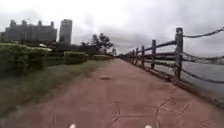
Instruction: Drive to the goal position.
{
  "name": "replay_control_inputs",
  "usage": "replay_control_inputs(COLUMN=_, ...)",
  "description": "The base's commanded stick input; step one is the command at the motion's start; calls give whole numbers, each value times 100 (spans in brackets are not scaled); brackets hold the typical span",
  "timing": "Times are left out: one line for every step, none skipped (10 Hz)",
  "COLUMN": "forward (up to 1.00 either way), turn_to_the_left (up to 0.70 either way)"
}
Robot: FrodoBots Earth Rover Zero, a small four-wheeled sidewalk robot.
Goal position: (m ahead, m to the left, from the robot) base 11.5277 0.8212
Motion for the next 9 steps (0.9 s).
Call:
replay_control_inputs(forward=70, turn_to_the_left=0)
replay_control_inputs(forward=70, turn_to_the_left=0)
replay_control_inputs(forward=70, turn_to_the_left=0)
replay_control_inputs(forward=70, turn_to_the_left=0)
replay_control_inputs(forward=70, turn_to_the_left=0)
replay_control_inputs(forward=70, turn_to_the_left=0)
replay_control_inputs(forward=70, turn_to_the_left=0)
replay_control_inputs(forward=70, turn_to_the_left=0)
replay_control_inputs(forward=70, turn_to_the_left=0)
